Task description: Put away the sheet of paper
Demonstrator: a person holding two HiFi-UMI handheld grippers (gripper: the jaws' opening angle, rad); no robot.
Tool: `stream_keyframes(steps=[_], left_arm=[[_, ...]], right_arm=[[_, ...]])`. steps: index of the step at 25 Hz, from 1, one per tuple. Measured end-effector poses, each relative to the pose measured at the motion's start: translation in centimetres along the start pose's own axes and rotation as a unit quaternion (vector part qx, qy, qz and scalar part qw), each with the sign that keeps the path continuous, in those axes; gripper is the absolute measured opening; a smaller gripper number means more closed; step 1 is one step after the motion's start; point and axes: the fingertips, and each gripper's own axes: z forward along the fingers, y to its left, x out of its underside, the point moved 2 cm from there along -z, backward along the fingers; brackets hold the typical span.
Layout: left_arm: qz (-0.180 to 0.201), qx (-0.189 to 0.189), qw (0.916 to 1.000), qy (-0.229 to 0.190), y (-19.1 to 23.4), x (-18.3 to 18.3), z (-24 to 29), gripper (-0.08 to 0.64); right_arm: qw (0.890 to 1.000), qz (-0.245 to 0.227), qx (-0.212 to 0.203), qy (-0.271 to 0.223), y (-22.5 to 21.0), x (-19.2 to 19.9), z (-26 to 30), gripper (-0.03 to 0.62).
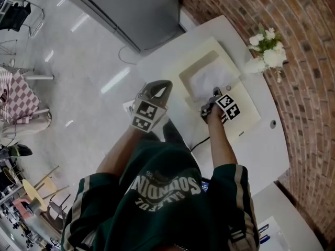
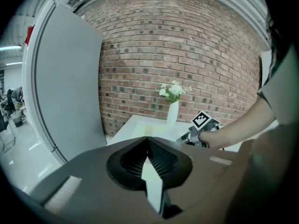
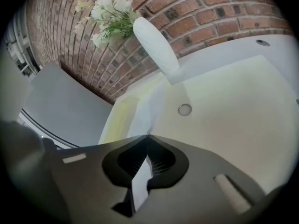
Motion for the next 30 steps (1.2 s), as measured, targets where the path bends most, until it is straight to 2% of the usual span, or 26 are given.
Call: stream_keyframes(steps=[6, 14, 18, 24, 29, 30], left_arm=[[-0.011, -0.021, 0.9997, 0.004, 1.1, 0.8, -1.0, 0.011], [-0.021, -0.041, 0.9989, 0.005, 2.3, 1.3, -2.1, 0.011], [-0.023, -0.044, 0.9987, 0.007, 2.3, 1.4, -2.3, 0.011], [-0.019, -0.040, 0.9990, 0.008, 1.8, 1.2, -2.0, 0.011], [-0.011, -0.030, 0.9995, 0.000, 1.1, 0.2, -1.7, 0.011], [-0.010, -0.029, 0.9995, -0.002, 1.0, 0.1, -1.7, 0.011]], right_arm=[[1.000, -0.010, -0.007, 0.020, 1.3, 0.5, 1.7, 0.003], [0.996, -0.042, -0.019, 0.080, 2.8, 1.8, 3.6, 0.006], [0.993, -0.050, -0.026, 0.103, 3.0, 2.3, 4.0, 0.057], [0.993, -0.061, -0.020, 0.102, 2.6, 1.9, 3.3, 0.121], [0.995, -0.065, -0.003, 0.073, 1.8, 0.8, 1.7, 0.121], [0.996, -0.068, 0.001, 0.066, 1.6, 0.5, 1.3, 0.094]])
